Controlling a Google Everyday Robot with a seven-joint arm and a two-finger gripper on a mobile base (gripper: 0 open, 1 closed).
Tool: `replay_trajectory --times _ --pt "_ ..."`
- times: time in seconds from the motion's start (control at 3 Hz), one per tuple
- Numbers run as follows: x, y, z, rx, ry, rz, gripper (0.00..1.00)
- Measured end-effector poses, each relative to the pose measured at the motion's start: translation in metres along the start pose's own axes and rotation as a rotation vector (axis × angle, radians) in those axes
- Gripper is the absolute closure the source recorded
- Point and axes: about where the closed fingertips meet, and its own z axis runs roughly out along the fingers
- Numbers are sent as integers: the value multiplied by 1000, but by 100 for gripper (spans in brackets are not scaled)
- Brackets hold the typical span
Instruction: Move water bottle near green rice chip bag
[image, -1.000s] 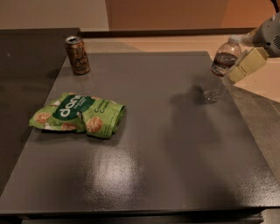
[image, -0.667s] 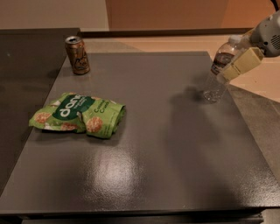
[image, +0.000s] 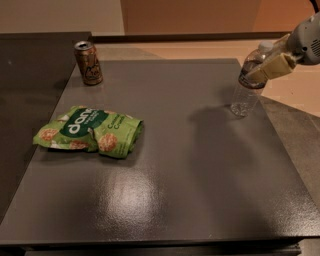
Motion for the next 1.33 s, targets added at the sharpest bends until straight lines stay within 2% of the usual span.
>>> replay_trajectory --times 0.33,0.67,1.0,1.33 --pt "-9 9 -2 -19 -18 -15 87" --pt "-30 34 0 -85 -4 -76 100" --pt "-49 71 13 -197 13 -141 100" --pt "-64 105 26 -294 12 -170 100"
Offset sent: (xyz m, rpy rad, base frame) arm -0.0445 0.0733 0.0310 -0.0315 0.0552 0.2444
